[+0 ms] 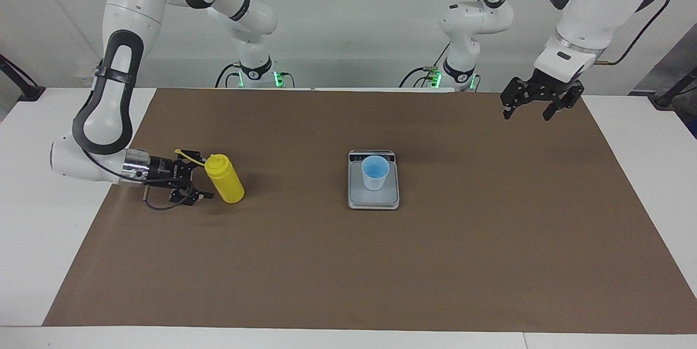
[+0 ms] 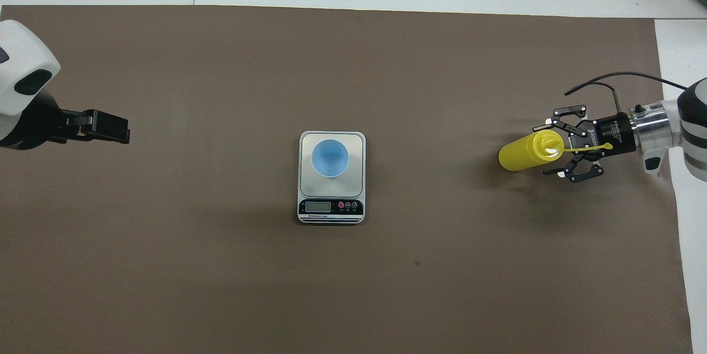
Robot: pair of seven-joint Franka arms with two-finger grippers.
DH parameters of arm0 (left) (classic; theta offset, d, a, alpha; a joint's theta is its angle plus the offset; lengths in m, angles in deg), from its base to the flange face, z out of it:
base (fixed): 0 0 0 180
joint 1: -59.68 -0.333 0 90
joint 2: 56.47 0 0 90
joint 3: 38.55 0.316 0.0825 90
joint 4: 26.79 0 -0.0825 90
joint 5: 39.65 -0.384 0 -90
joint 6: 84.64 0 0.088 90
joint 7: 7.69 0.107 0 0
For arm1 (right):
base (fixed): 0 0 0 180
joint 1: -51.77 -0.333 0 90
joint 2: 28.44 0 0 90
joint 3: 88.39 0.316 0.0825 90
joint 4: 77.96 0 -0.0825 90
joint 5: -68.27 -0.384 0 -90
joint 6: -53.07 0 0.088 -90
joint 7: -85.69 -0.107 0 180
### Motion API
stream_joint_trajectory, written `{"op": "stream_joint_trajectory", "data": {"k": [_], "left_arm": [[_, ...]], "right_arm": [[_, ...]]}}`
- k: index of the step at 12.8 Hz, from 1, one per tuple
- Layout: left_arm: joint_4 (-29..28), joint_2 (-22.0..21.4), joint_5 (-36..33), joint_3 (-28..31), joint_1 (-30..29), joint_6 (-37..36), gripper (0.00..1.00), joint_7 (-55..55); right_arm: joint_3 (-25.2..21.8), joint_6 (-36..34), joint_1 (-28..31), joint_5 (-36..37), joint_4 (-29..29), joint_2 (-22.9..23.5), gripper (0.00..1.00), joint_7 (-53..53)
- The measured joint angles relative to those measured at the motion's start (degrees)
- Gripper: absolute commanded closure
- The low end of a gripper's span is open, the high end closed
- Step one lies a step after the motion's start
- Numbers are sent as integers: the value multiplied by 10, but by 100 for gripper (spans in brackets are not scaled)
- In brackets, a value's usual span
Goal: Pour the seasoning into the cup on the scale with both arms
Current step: 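Lower the right gripper over the yellow bottle and grasp it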
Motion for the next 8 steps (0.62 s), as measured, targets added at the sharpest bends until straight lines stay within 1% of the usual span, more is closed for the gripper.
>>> {"op": "stream_joint_trajectory", "data": {"k": [2,3,4,5,6,7,8], "left_arm": [[0,0,0,0,0,0,0,0],[0,0,0,0,0,0,0,0],[0,0,0,0,0,0,0,0],[0,0,0,0,0,0,0,0],[0,0,0,0,0,0,0,0],[0,0,0,0,0,0,0,0],[0,0,0,0,0,0,0,0]], "right_arm": [[1,4,-7,-2,-8,-3,0,0],[1,17,-16,-6,-11,-3,0,0],[2,31,-25,-10,-13,-3,18,0],[2,40,-29,-15,-15,-3,56,0],[2,44,-30,-17,-16,-3,83,0],[1,46,-29,-17,-16,-4,100,0],[2,47,-30,-18,-16,-4,100,0]]}}
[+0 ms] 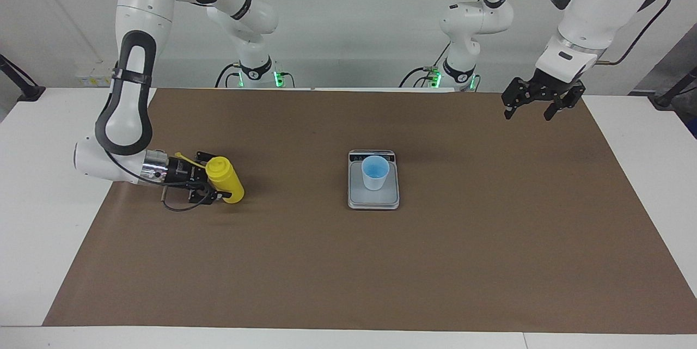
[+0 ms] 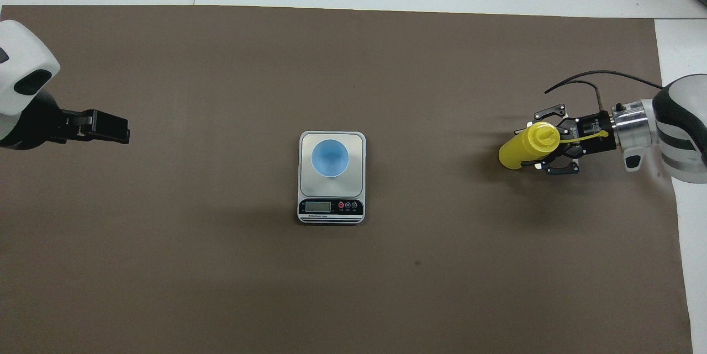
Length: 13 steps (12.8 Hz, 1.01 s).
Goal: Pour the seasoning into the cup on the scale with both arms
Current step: 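Lower the right gripper over the yellow bottle and grasp it, then lift the yellow bottle upright with the right gripper toward the scale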
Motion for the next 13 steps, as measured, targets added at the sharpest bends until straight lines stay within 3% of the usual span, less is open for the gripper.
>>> {"op": "stream_joint_trajectory", "data": {"k": [4,8,13], "left_arm": [[0,0,0,0,0,0,0,0],[0,0,0,1,0,0,0,0],[0,0,0,1,0,0,0,0]], "right_arm": [[0,40,-12,-1,1,-9,100,-25],[0,130,-86,12,3,-54,100,-135],[1,190,-185,157,33,-81,100,-297]]}}
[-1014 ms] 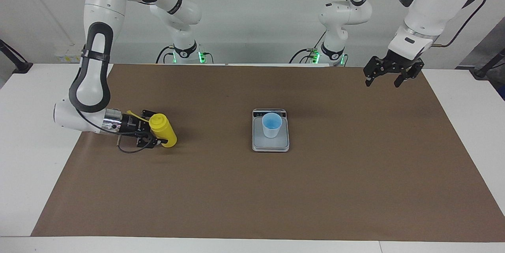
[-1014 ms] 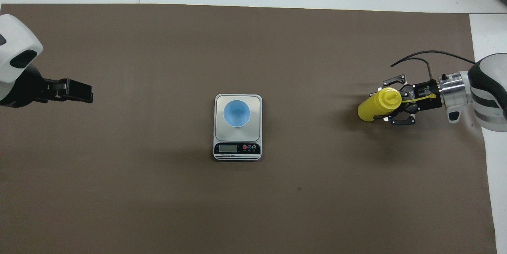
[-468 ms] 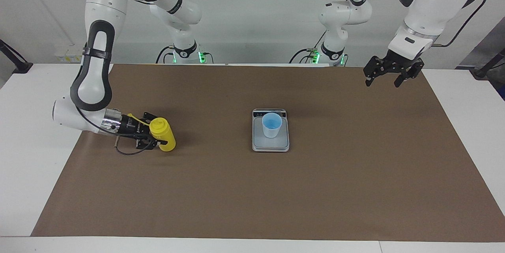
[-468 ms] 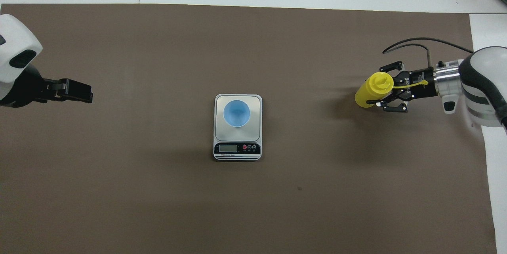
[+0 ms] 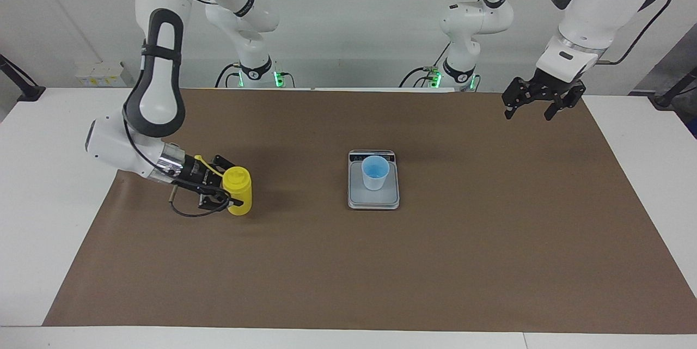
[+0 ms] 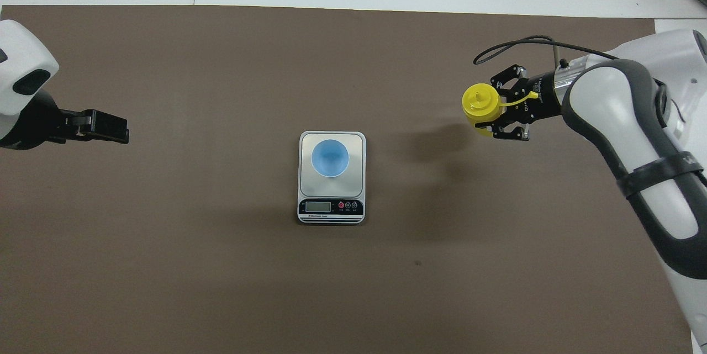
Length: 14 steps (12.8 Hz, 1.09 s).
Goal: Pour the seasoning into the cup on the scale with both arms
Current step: 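Lift the yellow bottle upright with the right gripper toward the scale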
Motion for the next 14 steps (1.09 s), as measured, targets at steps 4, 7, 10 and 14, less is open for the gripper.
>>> {"op": "stream_joint_trajectory", "data": {"k": [4,7,10,14], "left_arm": [[0,0,0,0,0,0,0,0],[0,0,0,0,0,0,0,0],[0,0,0,0,0,0,0,0],[0,0,0,0,0,0,0,0]], "right_arm": [[0,6,-56,120,36,0,100,-88],[0,6,-99,200,50,0,100,-140],[0,-1,-121,283,75,0,100,-193],[0,-12,-156,341,91,1,100,-230]]}}
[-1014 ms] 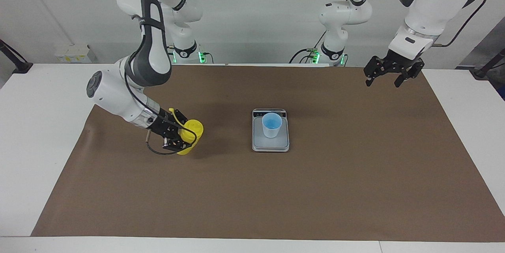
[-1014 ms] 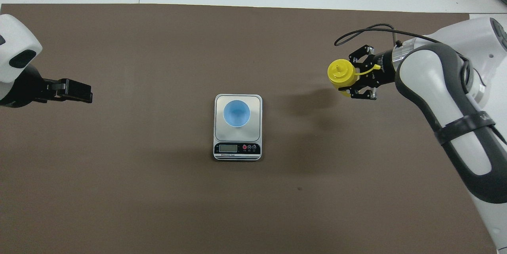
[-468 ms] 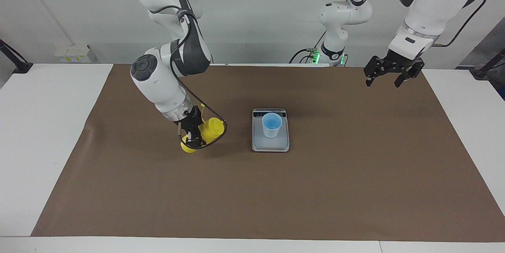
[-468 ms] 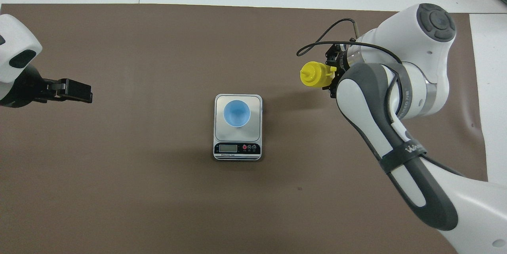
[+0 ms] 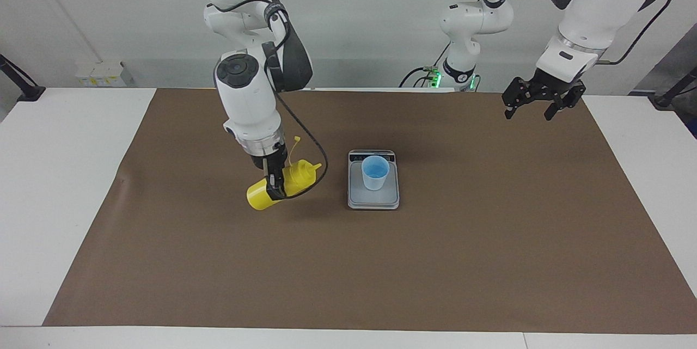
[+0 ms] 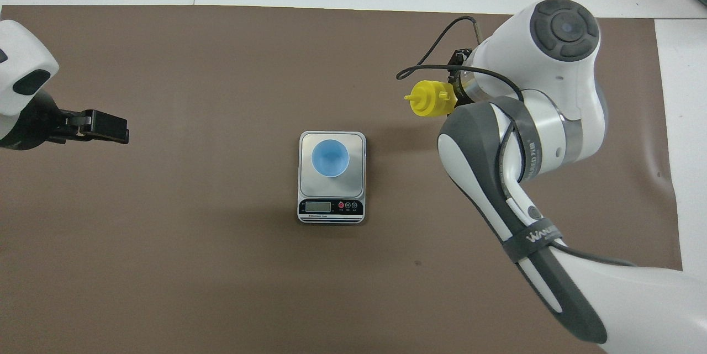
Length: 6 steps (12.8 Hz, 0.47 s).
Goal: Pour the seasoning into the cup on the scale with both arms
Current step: 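Lift the yellow bottle upright with the right gripper toward the scale, then tilt the yellow bottle over the blue cup with the right gripper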
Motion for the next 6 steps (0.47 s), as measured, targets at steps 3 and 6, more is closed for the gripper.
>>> {"op": "stream_joint_trajectory", "data": {"k": [3,6], "left_arm": [[0,0,0,0,0,0,0,0],[0,0,0,0,0,0,0,0]], "right_arm": [[0,-23,-42,36,33,11,100,-44],[0,-67,-83,119,92,38,100,-63]]}}
